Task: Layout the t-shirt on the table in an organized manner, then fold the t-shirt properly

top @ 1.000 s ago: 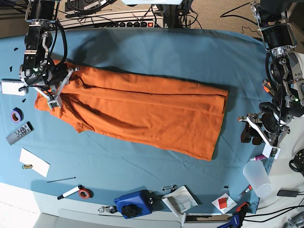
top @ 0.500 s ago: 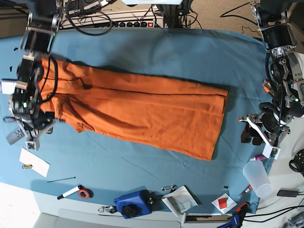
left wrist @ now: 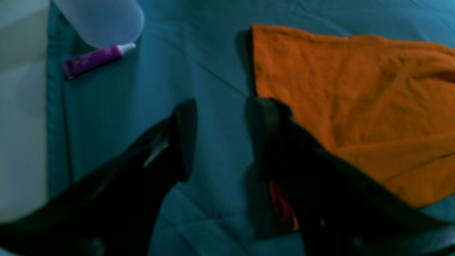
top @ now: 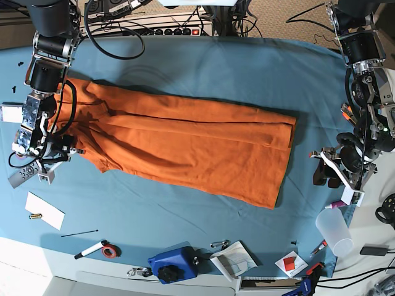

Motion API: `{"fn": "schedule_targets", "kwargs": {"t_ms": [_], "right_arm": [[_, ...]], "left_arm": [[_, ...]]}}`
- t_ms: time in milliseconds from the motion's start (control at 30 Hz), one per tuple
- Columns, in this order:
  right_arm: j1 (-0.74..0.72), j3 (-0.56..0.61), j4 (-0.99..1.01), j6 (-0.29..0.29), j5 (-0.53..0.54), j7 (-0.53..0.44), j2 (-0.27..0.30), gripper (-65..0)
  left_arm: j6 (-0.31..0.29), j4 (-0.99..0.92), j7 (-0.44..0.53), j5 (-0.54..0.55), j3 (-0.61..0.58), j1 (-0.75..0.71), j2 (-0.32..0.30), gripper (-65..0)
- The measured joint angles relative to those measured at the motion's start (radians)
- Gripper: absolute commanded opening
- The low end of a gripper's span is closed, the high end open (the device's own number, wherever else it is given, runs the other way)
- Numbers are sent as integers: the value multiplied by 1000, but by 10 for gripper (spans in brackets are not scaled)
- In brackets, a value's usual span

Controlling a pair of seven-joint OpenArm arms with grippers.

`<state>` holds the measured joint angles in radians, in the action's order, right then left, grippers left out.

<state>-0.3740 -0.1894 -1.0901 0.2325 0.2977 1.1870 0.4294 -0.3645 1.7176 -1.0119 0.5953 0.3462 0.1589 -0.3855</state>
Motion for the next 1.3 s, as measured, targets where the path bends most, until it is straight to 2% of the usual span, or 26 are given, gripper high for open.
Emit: {"fn": "schedule_targets", "kwargs": {"t_ms": [133,300,433,600,667,767,967,1100,1300], "right_arm": [[-10,-1,45,31,0,-55,0,-458],[-19,-6,83,60,0,-82,-19,-647],[-25,-7,74,58,-18,-49,-28,-650],[-8,-3,-22,52,-113,5,-43,-650],[5,0,-77,55,-94,60,-47,-650],[25,3,-159,58,-92,71,-57,-650],[6,2,-286,59,-88,-53,-51,-650],[2,2,-285,60,-91,-61,-53,-650],[-15,2,-285,59,-170,-198,-53,-650]], "left_arm": [[0,0,0,0,0,0,0,-385],[0,0,2,0,1,0,20,-385],[0,0,2,0,0,0,58,-385],[0,0,3,-1,0,0,67,-385],[0,0,3,0,0,0,67,-385],[0,0,2,-2,0,0,67,-385],[0,0,3,0,0,0,67,-385],[0,0,3,0,0,0,67,-385],[0,0,3,-3,0,0,67,-385]]}}
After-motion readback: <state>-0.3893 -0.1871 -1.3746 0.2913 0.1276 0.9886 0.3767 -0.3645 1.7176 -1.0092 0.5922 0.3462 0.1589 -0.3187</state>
